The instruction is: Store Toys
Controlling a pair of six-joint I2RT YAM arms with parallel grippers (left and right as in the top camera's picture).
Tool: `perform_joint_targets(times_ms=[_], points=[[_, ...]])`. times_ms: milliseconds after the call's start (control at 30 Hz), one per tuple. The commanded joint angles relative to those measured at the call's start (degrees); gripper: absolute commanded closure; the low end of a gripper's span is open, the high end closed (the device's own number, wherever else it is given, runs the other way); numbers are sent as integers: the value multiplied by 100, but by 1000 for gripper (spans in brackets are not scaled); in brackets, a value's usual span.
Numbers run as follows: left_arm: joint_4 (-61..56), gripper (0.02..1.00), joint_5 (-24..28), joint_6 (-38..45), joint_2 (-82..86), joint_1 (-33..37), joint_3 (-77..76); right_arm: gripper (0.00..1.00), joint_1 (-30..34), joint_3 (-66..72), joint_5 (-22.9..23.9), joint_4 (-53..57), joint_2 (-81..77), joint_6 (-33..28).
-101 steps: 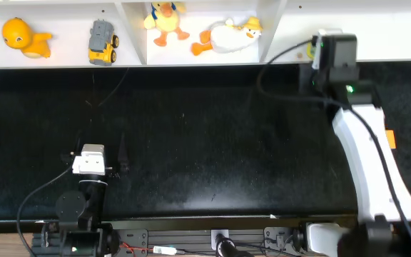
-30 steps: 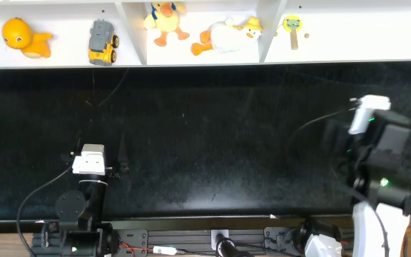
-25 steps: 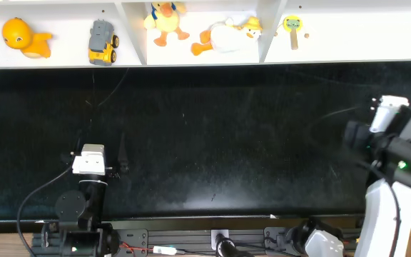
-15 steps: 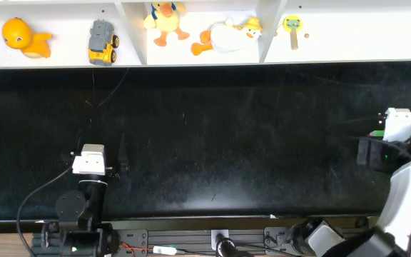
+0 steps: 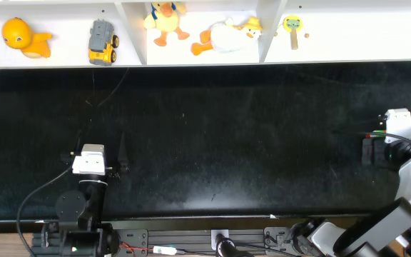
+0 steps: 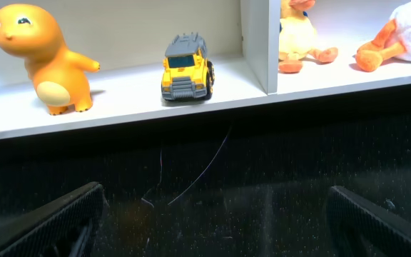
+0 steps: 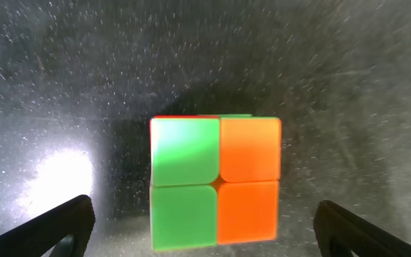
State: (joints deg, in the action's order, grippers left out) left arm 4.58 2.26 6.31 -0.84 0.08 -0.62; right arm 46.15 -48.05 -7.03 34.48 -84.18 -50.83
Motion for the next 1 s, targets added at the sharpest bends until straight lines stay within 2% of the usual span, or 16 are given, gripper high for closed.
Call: perform_joint_targets(times_ms=[33,167,400,667,833,1000], points=[[20,20,-46,-59,68,-31,13,25,44,24,-22,-136,-225,254],[20,20,-46,-59,68,-31,13,45,44,24,-243,-219,-317,588],[20,20,-46,-59,68,-31,13,222,42,28,-308,-221,-326,1021],[20,20,-46,-59,68,-31,13,386,42,28,-407,-310,-326,1137],[20,20,-46,-59,68,-31,13,417,9,26,-407,-426,-308,1246],[20,20,-46,-59,68,-31,13,529,-212,0,-391,-446,-90,1600]])
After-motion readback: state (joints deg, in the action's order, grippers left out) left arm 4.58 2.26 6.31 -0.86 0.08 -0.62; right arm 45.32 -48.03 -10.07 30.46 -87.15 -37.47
